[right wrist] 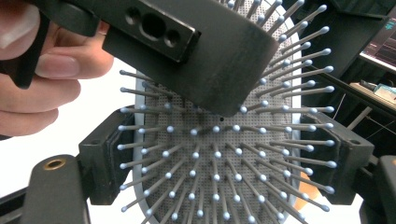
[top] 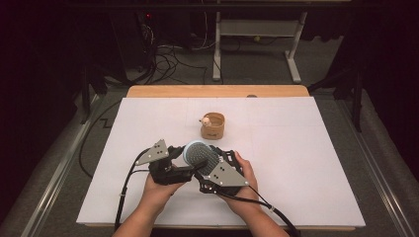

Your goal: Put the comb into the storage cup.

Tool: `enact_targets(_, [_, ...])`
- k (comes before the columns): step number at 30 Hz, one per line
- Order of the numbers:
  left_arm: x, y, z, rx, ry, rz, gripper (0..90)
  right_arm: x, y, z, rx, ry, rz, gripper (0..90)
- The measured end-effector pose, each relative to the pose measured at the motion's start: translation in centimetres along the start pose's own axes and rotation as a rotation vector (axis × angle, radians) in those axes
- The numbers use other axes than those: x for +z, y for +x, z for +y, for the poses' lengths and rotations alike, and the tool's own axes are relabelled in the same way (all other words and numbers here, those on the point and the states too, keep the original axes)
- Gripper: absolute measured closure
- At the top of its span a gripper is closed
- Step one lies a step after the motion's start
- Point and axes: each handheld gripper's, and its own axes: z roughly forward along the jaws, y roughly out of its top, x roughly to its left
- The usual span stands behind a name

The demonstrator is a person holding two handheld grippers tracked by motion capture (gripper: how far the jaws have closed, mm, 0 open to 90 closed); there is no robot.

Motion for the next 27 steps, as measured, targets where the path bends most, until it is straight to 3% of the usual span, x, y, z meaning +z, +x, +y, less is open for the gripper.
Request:
enact_targets(3, [-0.05, -0.15, 0.01, 0.012, 0.001, -0.011, 40.2, -0.03, -0.01, 0.06, -0.001, 0.001, -0.005, 20.8])
enact_targets(8, [-0.07, 0.00, 0.03, -0.005, 0.010, -0.019, 42.3, -0.02, 0.01, 0.02, -0.009, 0.008, -0.008, 20.8])
enact_targets(21, [-0.32, -0.39, 0.11, 0.016, -0.003, 0.006, 48.6, -0.02, 0.24, 0.23, -0.038, 0.005, -0.030, 20.7])
enact_targets(27, [-0.34, -0.40, -0.03, 0.005, -0.020, 0.012, 52.2, 0.00, 0.43, 0.24, -0.043, 0.009, -0.044, 20.6])
